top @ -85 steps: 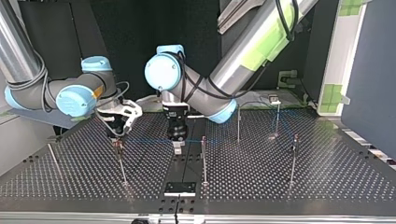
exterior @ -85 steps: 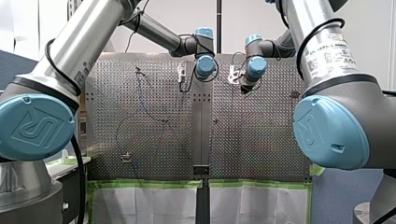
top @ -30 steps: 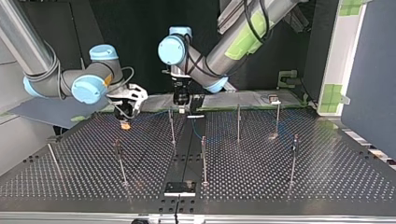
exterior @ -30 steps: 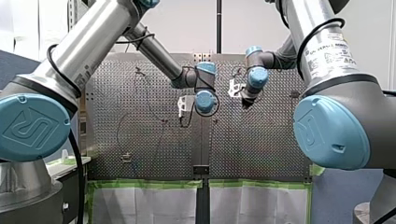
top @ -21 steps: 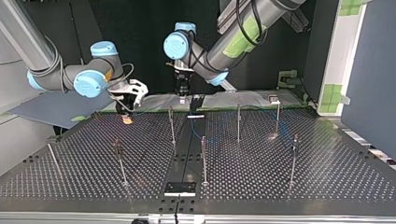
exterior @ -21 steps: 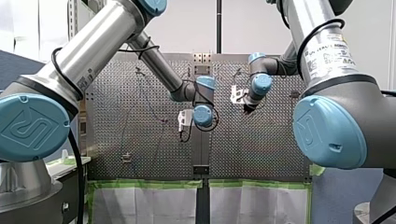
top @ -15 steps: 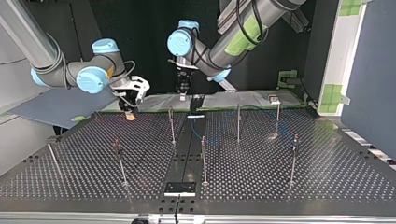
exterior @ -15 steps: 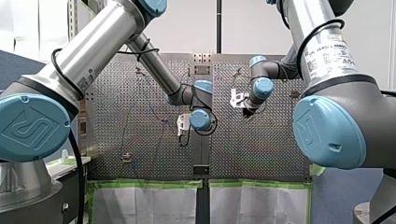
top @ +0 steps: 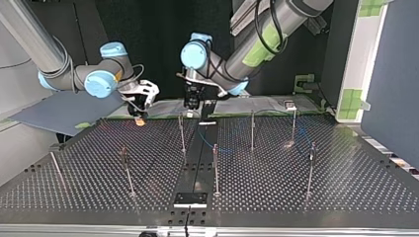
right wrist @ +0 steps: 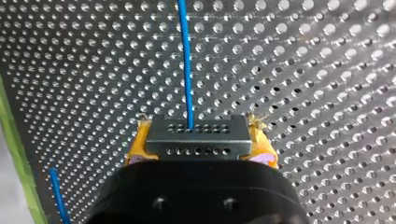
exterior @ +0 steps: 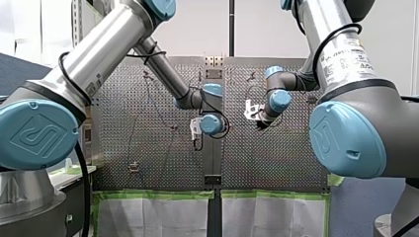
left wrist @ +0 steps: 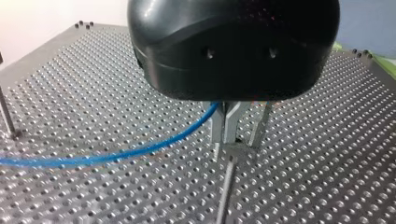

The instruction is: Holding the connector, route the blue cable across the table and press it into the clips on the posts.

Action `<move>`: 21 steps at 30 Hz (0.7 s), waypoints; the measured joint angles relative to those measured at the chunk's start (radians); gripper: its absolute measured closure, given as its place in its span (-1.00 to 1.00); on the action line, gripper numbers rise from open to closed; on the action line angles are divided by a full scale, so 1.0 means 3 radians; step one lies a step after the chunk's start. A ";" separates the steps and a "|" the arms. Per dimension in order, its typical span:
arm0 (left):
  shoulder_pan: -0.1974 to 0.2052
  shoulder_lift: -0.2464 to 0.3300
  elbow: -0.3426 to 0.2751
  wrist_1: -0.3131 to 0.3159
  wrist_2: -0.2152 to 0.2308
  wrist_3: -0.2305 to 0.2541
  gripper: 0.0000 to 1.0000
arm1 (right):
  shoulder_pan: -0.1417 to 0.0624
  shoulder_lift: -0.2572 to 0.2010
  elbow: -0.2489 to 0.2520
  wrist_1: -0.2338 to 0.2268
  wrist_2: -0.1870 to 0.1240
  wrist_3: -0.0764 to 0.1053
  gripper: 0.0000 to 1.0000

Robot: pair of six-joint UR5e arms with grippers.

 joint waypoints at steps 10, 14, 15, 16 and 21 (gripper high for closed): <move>0.0036 -0.0222 0.0031 0.0010 0.0029 -0.0021 1.00 | -0.0034 0.0018 0.0003 -0.0079 -0.0020 0.0015 1.00; 0.0053 -0.0245 0.0098 0.0030 0.0024 -0.0016 1.00 | -0.0045 0.0025 0.0002 -0.0100 -0.0025 0.0017 1.00; 0.0058 -0.0246 0.0118 0.0030 0.0023 -0.0014 1.00 | -0.0047 0.0026 0.0001 -0.0107 -0.0028 0.0017 1.00; 0.0064 -0.0246 0.0138 0.0029 0.0023 -0.0011 1.00 | -0.0049 0.0027 0.0002 -0.0114 -0.0034 0.0017 1.00; 0.0093 -0.0245 0.0220 -0.0002 0.0023 0.0015 1.00 | -0.0059 0.0029 0.0002 -0.0126 -0.0054 0.0017 1.00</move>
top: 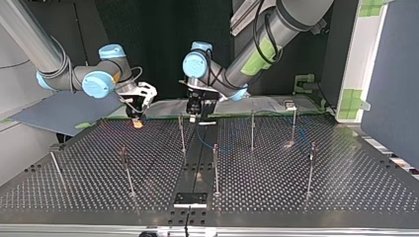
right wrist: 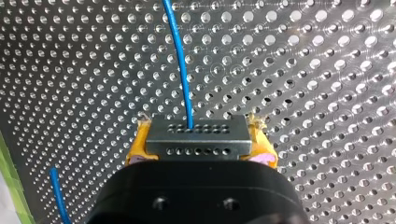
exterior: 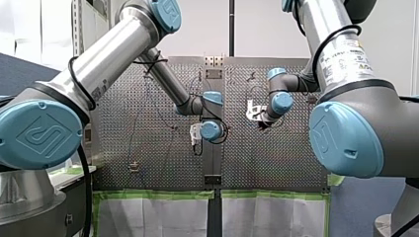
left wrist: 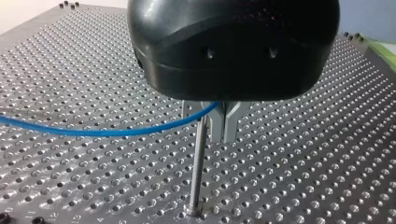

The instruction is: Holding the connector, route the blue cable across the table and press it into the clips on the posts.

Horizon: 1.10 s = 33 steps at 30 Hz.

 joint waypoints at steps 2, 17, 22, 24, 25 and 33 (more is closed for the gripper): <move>0.0009 -0.0001 0.0013 -0.0008 0.0001 0.0007 1.00 | -0.0009 0.0001 0.0000 -0.0004 -0.0002 0.0000 1.00; 0.0136 -0.0045 0.0189 -0.0105 0.0098 0.0009 1.00 | -0.0082 0.0023 -0.0006 -0.0126 -0.0052 0.0020 1.00; 0.0182 -0.0175 0.0335 -0.0245 0.0122 0.0038 1.00 | -0.0111 0.0075 -0.0053 -0.0140 -0.0089 0.0020 1.00; 0.0208 -0.0212 0.0403 -0.0313 0.0121 0.0053 1.00 | -0.0119 0.0095 -0.0079 -0.0139 -0.0094 0.0021 1.00; 0.0219 -0.0221 0.0432 -0.0341 0.0120 0.0058 1.00 | -0.0123 0.0104 -0.0096 -0.0138 -0.0095 0.0021 1.00; 0.0267 -0.0235 0.0650 -0.0552 0.0117 0.0091 0.91 | -0.0162 0.0125 -0.0192 -0.0135 -0.0100 0.0032 1.00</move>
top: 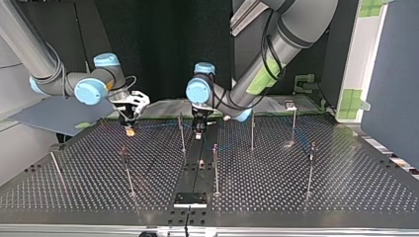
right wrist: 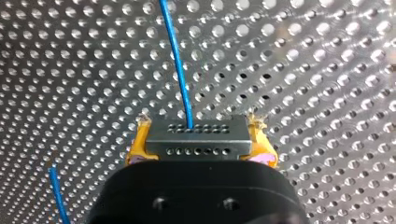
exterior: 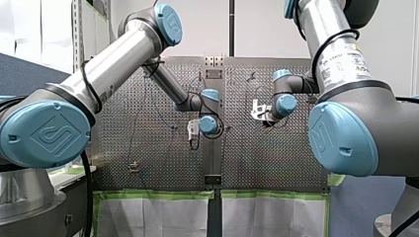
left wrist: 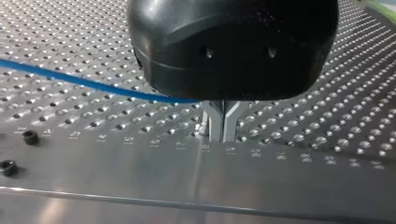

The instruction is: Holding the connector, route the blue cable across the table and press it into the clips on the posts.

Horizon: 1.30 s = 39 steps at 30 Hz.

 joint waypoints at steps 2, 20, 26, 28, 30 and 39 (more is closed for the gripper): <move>0.0001 0.0000 0.0023 -0.0029 0.0000 0.0007 0.51 | -0.0009 0.0002 -0.0009 0.0002 -0.0001 0.0000 1.00; -0.0128 0.0091 -0.0008 -0.0487 -0.0242 0.0137 -0.97 | -0.0037 0.0004 -0.0020 0.0041 -0.0021 -0.0001 1.00; -0.0252 0.0249 -0.0139 -0.0658 -0.0410 0.0190 -0.97 | -0.0039 0.0004 -0.0020 0.0059 -0.0022 -0.0001 1.00; -0.0307 0.0306 -0.0162 -0.0717 -0.0461 0.0194 -0.97 | -0.0041 0.0004 -0.0021 0.0061 -0.0022 -0.0001 1.00; -0.0372 0.0373 -0.0177 -0.0782 -0.0522 0.0194 -0.97 | -0.0046 0.0004 -0.0022 0.0064 -0.0022 -0.0001 1.00; -0.0653 0.0590 -0.0185 -0.0894 -0.0669 0.0204 -0.97 | -0.0097 0.0000 -0.0064 0.0169 -0.0022 -0.0006 1.00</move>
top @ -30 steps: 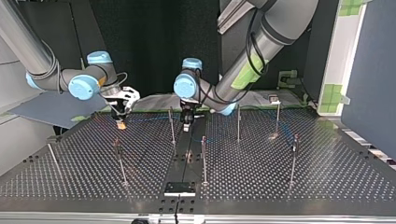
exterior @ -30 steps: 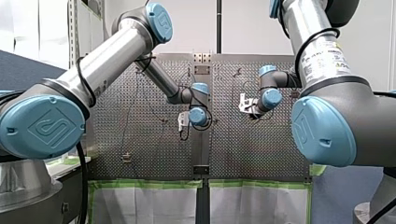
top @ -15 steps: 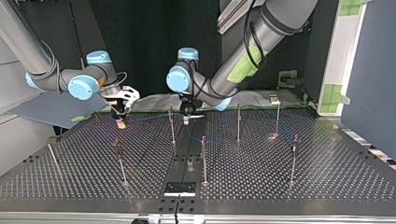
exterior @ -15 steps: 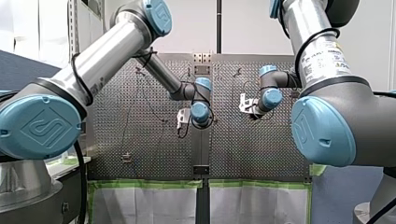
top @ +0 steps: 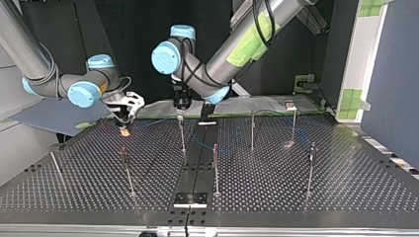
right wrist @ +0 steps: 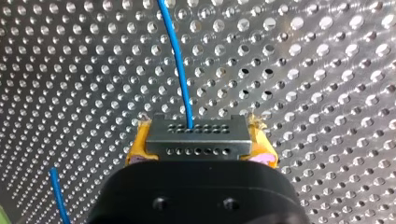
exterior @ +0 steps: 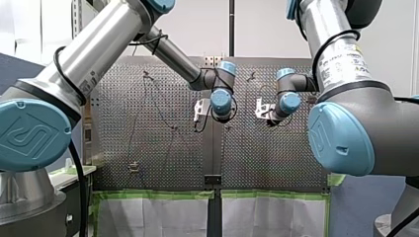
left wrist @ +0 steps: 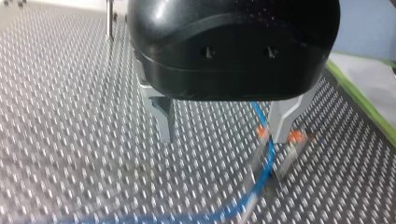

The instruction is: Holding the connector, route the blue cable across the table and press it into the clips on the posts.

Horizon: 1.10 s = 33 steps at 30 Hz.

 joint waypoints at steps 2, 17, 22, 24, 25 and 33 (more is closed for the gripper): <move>-0.0058 0.0009 0.0000 0.0019 -0.0022 -0.0006 -0.97 | -0.0015 -0.0006 -0.0013 0.0052 -0.0002 -0.0003 1.00; -0.0464 -0.0255 0.0252 0.0201 -0.0276 -0.0227 -0.97 | -0.0134 -0.0300 0.0072 0.0160 -0.0220 0.0131 1.00; -0.0458 -0.0399 0.0395 0.0068 -0.0280 -0.0330 -0.97 | -0.0168 -0.0316 0.0115 0.0158 -0.0227 0.0132 1.00; -0.0443 -0.0462 0.0458 0.0007 -0.0284 -0.0364 -0.97 | -0.0177 -0.0317 0.0126 0.0156 -0.0226 0.0131 1.00; -0.0436 -0.0487 0.0484 -0.0020 -0.0286 -0.0376 -0.97 | -0.0182 -0.0316 0.0131 0.0155 -0.0226 0.0130 1.00; -0.0413 -0.0701 0.0697 0.0002 -0.0288 -0.0512 -0.97 | -0.0186 -0.0310 0.0154 0.0143 -0.0252 0.0120 1.00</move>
